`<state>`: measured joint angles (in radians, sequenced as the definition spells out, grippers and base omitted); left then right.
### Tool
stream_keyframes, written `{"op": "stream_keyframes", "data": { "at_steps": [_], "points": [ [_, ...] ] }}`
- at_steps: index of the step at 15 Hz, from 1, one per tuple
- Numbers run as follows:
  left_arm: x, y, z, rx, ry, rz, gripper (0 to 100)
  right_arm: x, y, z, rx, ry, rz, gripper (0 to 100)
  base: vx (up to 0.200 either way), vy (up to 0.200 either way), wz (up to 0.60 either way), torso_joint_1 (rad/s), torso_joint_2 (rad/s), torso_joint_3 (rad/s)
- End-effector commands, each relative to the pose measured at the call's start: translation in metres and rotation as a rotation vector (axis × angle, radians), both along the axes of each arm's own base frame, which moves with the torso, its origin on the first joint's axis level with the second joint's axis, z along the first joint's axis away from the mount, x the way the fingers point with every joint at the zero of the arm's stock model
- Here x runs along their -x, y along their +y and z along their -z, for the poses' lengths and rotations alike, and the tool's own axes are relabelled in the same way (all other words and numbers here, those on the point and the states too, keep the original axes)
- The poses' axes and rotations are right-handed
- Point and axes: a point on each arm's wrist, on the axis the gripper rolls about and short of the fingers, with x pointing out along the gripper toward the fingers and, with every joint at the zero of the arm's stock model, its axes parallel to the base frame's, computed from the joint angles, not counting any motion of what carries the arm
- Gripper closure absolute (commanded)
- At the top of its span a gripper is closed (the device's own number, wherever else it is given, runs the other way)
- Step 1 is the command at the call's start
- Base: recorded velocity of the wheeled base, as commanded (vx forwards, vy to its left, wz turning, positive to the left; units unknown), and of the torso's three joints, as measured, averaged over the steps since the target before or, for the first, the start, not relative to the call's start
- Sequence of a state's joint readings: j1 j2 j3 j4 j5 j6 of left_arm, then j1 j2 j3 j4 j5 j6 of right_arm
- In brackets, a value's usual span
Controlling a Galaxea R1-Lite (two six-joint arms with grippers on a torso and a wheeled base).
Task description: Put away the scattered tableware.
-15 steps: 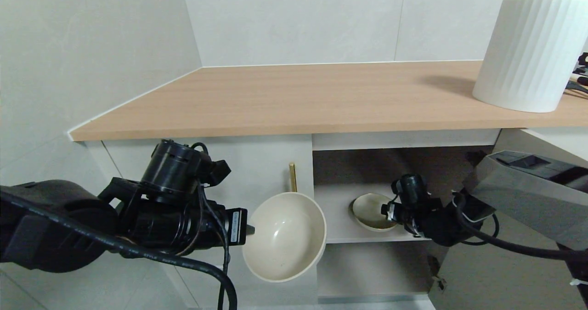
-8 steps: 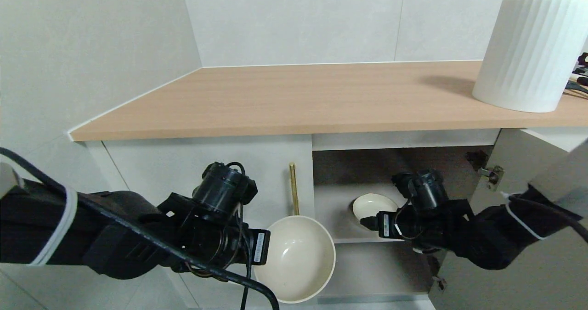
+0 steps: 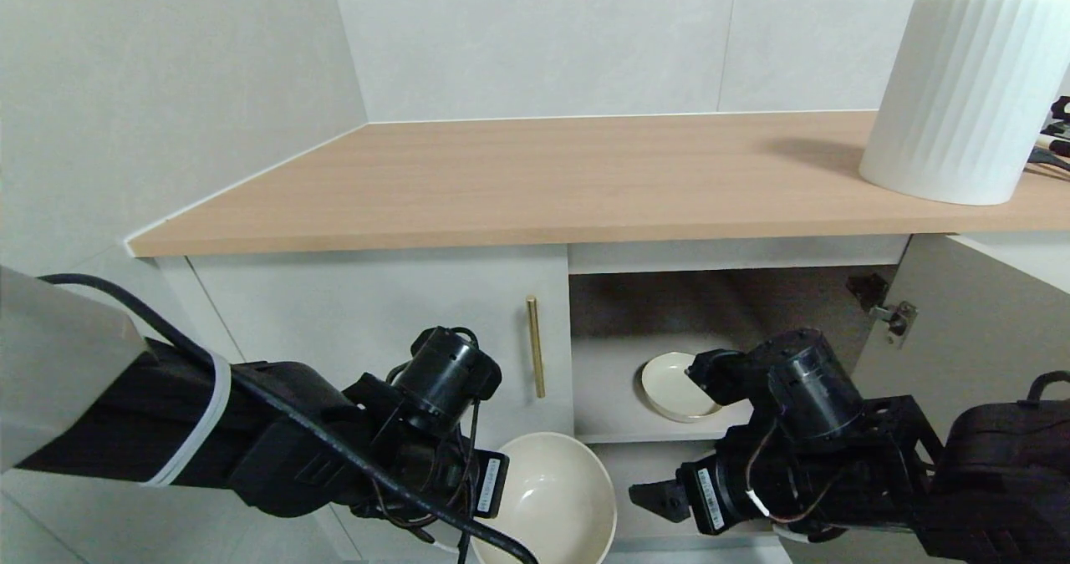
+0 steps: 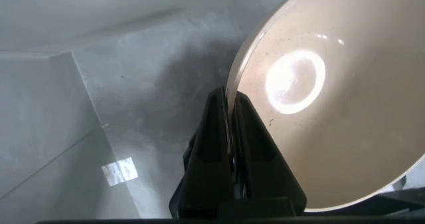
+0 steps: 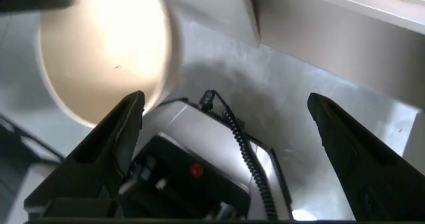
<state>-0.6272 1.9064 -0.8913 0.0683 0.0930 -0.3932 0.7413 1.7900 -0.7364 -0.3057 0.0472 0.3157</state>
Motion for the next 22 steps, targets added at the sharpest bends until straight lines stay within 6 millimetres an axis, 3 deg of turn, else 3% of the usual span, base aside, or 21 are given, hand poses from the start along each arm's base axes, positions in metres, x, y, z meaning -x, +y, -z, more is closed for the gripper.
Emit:
{"op": "stream_keyframes", "data": {
  "at_steps": [1,7,11,18,19,22],
  "points": [
    [0.001,-0.001,0.0,-0.001,0.001,0.002,100,0.006,0.007,0.005,0.014,0.007,-0.037,0,0.0,0.0,0.0,0.0,0.0,0.0],
    [0.007,-0.004,-0.004,0.004,-0.007,0.024,100,0.007,0.023,0.022,0.07,0.005,-0.035,0,0.0,0.0,0.0,0.0,0.0,0.0],
    [0.01,-0.007,-0.005,0.004,-0.007,0.037,100,-0.004,0.035,0.035,0.071,-0.065,0.028,0,0.0,0.0,0.0,0.0,0.0,0.0],
    [0.012,-0.008,-0.004,0.003,-0.006,0.043,100,-0.008,0.038,0.036,0.066,-0.07,0.062,0,0.0,0.0,0.0,0.0,0.0,0.0],
    [0.012,-0.008,-0.004,0.002,-0.005,0.043,100,-0.007,0.038,0.037,0.068,-0.07,0.058,100,0.0,0.0,0.0,0.0,0.0,0.0],
    [0.012,-0.008,-0.004,0.002,-0.005,0.043,100,-0.005,0.039,0.036,0.067,-0.069,0.05,100,0.0,0.0,0.0,0.0,0.0,0.0]
  ]
}}
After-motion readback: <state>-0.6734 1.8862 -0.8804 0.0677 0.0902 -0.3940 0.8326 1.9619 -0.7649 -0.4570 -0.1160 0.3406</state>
